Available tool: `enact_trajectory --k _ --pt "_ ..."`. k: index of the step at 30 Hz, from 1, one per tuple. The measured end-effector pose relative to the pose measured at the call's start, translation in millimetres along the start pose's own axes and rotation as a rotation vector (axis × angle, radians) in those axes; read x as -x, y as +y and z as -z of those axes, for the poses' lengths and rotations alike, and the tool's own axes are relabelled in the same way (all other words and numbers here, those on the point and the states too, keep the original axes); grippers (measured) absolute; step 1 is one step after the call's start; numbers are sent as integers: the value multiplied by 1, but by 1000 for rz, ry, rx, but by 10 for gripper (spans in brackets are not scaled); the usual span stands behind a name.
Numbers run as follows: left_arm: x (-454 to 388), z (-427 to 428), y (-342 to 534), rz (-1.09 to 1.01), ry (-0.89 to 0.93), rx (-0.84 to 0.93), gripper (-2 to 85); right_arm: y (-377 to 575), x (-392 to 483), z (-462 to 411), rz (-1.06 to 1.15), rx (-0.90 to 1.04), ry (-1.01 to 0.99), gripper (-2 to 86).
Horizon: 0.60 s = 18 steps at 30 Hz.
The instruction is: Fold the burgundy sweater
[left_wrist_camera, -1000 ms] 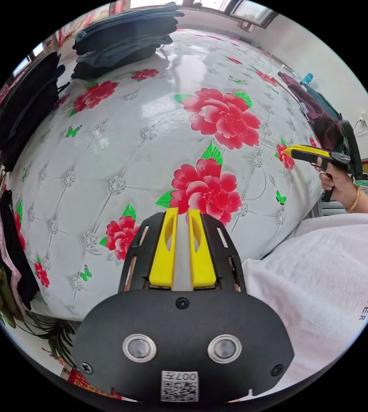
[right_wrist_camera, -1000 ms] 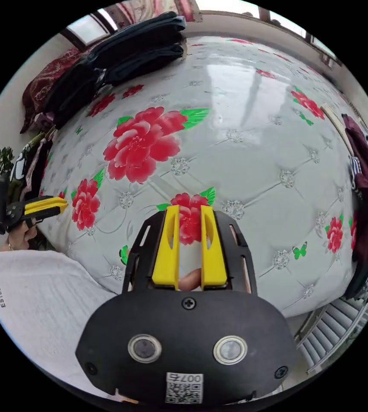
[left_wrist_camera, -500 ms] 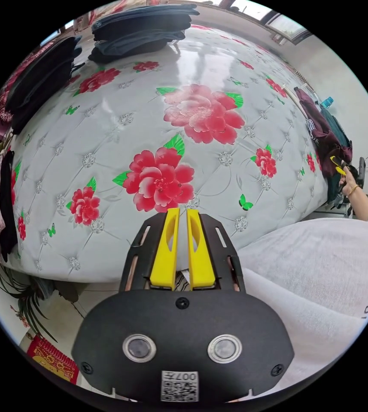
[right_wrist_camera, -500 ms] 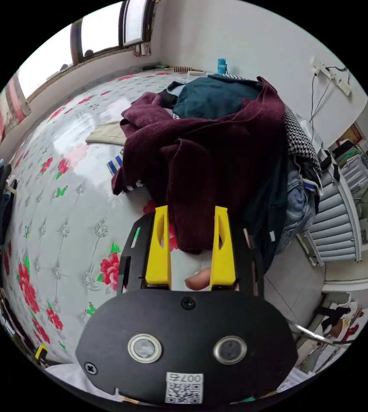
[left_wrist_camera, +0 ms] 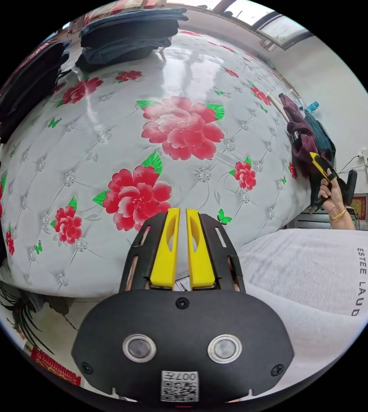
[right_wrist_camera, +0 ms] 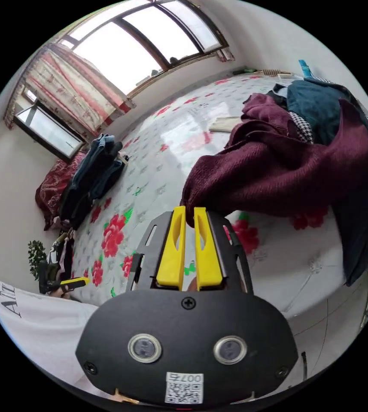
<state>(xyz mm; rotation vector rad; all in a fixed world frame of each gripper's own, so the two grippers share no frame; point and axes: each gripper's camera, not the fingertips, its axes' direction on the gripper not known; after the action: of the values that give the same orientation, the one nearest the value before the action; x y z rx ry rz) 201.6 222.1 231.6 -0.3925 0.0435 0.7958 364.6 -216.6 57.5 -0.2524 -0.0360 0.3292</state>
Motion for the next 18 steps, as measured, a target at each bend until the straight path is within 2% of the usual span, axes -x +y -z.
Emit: enact_trajectory --k 4,6,9,12,14,16,18 --pt "16 7 17 -17 27 -40 23 13 84 -7 256 59 -112 10" --pt "25 11 28 -21 41 -64 29 21 136 -17 396 140 -337 13" --pt "41 19 48 -46 56 -132 55 43 215 -39 590 258 -482 22" --pt "63 30 73 -43 39 -193 80 69 271 -62 779 377 -516 32" --pt "88 37 94 9 4 -206 89 74 274 -62 819 387 -511 37" --pt "109 37 110 43 -22 -187 99 72 259 -62 780 366 -422 42" --pt "128 39 128 94 -36 -205 100 64 216 -66 619 346 -286 48"
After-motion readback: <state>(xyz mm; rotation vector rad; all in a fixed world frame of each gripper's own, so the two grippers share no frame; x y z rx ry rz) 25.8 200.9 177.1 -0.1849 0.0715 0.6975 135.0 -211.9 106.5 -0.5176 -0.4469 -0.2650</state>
